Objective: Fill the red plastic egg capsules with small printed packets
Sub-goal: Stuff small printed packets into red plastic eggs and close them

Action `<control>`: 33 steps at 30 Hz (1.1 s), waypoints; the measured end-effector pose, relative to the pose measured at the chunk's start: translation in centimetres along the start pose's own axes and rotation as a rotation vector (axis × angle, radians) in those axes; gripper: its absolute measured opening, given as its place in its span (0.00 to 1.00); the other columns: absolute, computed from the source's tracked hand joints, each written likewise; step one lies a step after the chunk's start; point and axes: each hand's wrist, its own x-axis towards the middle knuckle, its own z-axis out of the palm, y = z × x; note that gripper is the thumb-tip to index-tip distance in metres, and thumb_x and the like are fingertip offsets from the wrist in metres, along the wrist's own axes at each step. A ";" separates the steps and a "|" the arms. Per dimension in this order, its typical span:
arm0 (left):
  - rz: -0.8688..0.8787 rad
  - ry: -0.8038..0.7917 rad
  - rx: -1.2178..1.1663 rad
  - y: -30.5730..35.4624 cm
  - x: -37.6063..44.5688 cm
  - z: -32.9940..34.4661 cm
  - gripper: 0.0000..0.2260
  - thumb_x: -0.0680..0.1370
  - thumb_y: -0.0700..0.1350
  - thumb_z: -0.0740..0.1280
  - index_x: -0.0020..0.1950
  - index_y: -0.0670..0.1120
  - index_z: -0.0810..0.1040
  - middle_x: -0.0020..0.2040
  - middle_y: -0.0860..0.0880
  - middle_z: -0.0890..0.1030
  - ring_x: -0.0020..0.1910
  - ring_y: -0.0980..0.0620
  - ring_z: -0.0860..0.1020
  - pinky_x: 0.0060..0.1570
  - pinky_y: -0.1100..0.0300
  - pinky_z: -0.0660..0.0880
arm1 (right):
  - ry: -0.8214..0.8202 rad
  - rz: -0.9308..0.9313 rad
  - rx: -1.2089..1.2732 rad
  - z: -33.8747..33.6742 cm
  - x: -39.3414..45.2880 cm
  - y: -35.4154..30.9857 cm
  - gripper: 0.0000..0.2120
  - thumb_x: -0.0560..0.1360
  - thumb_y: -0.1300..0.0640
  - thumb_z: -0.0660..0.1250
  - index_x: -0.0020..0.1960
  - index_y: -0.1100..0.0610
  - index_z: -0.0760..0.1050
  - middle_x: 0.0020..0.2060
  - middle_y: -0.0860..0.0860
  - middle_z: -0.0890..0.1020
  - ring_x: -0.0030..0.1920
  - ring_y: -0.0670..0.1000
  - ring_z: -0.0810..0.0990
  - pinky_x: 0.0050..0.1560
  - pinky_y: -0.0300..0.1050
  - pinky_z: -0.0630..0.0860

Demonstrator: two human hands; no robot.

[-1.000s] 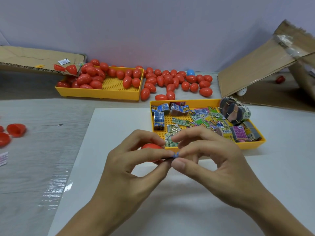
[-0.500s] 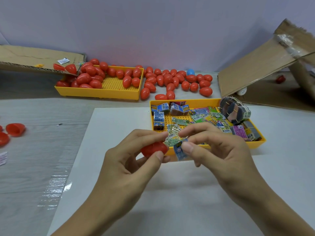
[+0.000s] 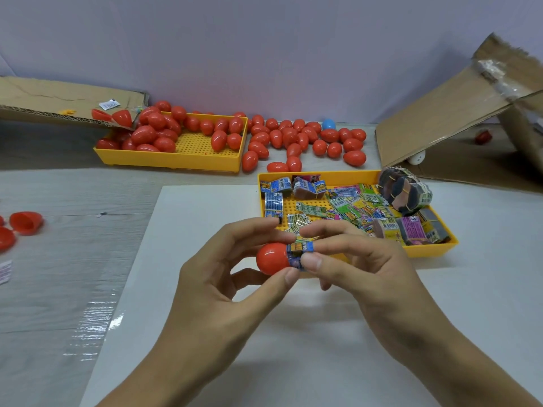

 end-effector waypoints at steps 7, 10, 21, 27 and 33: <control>0.026 -0.035 0.000 -0.3 0.2 -0.1 0.13 0.71 0.43 0.74 0.55 0.49 0.83 0.53 0.48 0.83 0.55 0.43 0.82 0.50 0.61 0.80 | 0.015 0.037 0.040 -0.2 0.2 -0.1 0.06 0.62 0.52 0.77 0.37 0.53 0.86 0.48 0.48 0.84 0.35 0.43 0.79 0.34 0.40 0.75; 0.031 -0.028 -0.002 -0.3 0.2 -0.1 0.13 0.72 0.43 0.73 0.56 0.49 0.83 0.53 0.48 0.82 0.55 0.45 0.82 0.50 0.62 0.79 | 0.014 0.053 0.050 -0.1 0.1 -0.2 0.03 0.64 0.56 0.75 0.37 0.54 0.86 0.47 0.47 0.84 0.35 0.44 0.78 0.34 0.40 0.75; 0.008 0.002 0.015 -0.4 0.1 -0.1 0.16 0.71 0.45 0.73 0.59 0.50 0.83 0.54 0.47 0.83 0.56 0.44 0.82 0.50 0.62 0.80 | -0.022 0.027 -0.039 0.3 -0.1 -0.5 0.08 0.67 0.53 0.72 0.29 0.48 0.83 0.47 0.46 0.83 0.47 0.41 0.80 0.37 0.39 0.76; 0.007 -0.023 0.046 -0.4 0.3 -0.1 0.14 0.71 0.46 0.73 0.57 0.51 0.83 0.54 0.48 0.83 0.56 0.44 0.82 0.50 0.60 0.80 | -0.034 -0.017 -0.099 0.5 -0.2 -0.6 0.09 0.68 0.52 0.71 0.30 0.45 0.83 0.47 0.43 0.82 0.45 0.40 0.80 0.38 0.37 0.76; 0.007 -0.031 0.068 -0.6 0.1 -0.3 0.14 0.72 0.47 0.74 0.57 0.53 0.83 0.54 0.49 0.83 0.55 0.44 0.82 0.49 0.60 0.81 | -0.048 0.003 -0.071 0.5 -0.1 -0.4 0.08 0.69 0.52 0.71 0.31 0.47 0.84 0.47 0.44 0.82 0.45 0.41 0.80 0.39 0.38 0.77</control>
